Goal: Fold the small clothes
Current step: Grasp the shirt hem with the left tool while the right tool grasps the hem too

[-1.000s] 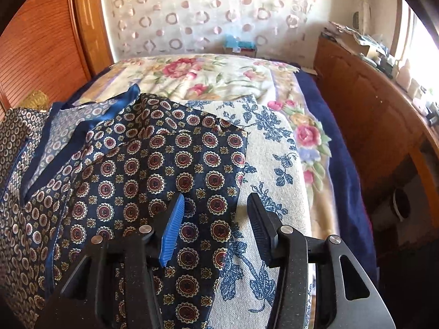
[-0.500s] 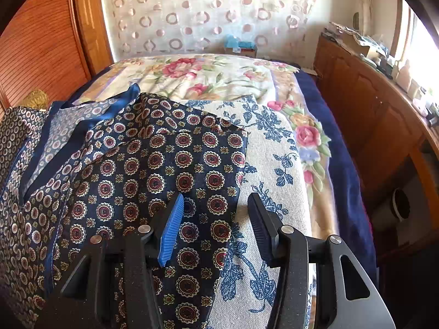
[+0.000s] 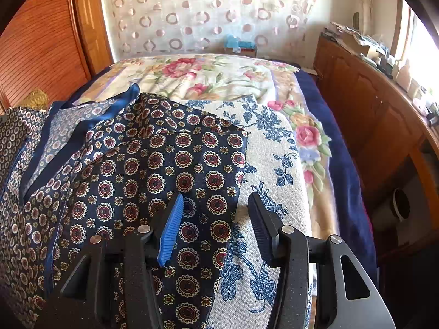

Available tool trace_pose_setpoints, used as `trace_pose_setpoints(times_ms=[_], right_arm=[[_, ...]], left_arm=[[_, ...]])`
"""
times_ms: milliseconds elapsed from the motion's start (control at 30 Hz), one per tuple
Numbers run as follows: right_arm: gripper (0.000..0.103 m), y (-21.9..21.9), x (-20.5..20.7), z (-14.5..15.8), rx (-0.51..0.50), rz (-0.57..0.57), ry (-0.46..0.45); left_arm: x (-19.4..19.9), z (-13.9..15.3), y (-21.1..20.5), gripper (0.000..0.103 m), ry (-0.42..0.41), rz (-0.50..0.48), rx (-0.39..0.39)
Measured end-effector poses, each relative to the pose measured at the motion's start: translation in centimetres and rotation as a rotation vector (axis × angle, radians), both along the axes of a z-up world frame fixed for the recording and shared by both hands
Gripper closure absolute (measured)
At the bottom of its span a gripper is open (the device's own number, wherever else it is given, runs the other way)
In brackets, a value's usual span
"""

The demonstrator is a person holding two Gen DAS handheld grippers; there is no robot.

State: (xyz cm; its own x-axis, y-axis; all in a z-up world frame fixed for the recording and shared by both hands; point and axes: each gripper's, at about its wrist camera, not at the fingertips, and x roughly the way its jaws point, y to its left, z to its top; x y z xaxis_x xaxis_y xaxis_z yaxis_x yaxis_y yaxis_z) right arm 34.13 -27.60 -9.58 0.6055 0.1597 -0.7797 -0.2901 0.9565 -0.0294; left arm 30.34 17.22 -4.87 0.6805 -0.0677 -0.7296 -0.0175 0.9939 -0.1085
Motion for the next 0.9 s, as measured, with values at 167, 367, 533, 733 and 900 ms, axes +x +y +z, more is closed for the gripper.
trace_pose_setpoints(times_ms=[167,367,533,733,900], right_arm=[[0.053,0.0,0.0,0.0,0.0,0.0,0.0],[0.053,-0.1,0.0,0.0,0.004,0.01,0.002],[0.052,-0.8,1.6,0.0,0.03,0.029,0.027],[0.053,-0.8,3.7,0.2,0.038,0.008,0.051],[0.074,0.9,4.3,0.1,0.006,0.025,0.039]], left_arm=[[-1.9,1.6,-2.2,0.103,-0.067,-0.068,-0.01],[-5.4,3.0,-4.8,0.103,-0.126,-0.151,-0.049],[-8.3,3.3,-6.7,0.103,-0.151,-0.202,-0.085],[-10.5,3.0,-6.8,0.103,-0.149,-0.192,-0.107],[-12.5,2.6,-7.0,0.103,-0.15,-0.184,-0.115]])
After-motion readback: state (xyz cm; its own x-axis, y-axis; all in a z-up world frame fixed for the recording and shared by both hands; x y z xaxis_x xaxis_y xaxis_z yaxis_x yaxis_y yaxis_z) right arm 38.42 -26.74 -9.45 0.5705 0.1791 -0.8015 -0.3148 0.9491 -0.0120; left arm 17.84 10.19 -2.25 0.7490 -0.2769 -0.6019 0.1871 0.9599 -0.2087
